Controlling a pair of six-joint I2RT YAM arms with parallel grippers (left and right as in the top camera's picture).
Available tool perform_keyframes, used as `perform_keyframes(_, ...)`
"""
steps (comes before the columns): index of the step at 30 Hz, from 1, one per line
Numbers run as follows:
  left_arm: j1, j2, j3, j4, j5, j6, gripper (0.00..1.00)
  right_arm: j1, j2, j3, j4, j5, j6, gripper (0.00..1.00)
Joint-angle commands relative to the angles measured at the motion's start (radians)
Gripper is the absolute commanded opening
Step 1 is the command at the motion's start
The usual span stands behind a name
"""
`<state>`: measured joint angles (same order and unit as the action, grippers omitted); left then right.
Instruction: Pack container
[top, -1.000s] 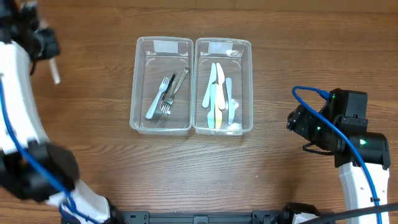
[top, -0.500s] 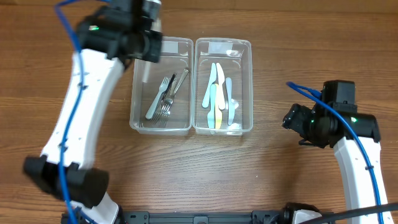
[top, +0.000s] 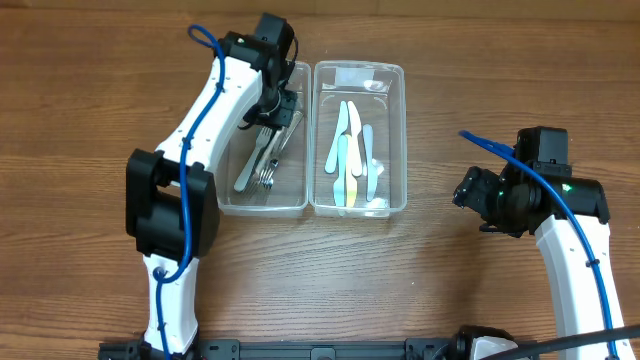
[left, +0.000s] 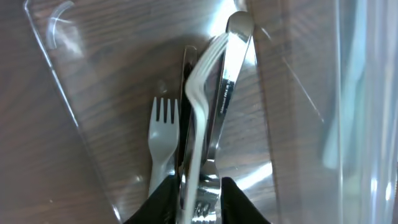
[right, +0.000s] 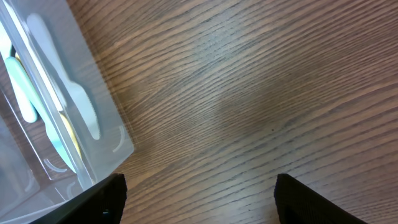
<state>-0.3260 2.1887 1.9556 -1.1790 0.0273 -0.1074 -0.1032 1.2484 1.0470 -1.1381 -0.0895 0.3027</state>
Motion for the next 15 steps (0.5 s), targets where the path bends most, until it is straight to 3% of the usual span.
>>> perform_keyframes(1,-0.002,-0.006,0.004,0.005,0.017,0.008,0.27,0.004,-0.006,0.002,0.006,0.001,0.003,0.78)
perform_keyframes(7,0.000,-0.105,0.004,-0.002,0.014,0.045,0.28,0.004,-0.025,0.029,0.023,0.001,0.003,0.79)
perform_keyframes(11,0.002,-0.238,0.004,0.014,-0.027,0.064,0.31,0.004,-0.051,0.100,0.046,0.001,-0.018,0.84)
perform_keyframes(15,0.002,-0.391,0.004,0.064,-0.095,0.086,0.45,0.004,-0.062,0.173,0.110,-0.003,-0.062,0.90)
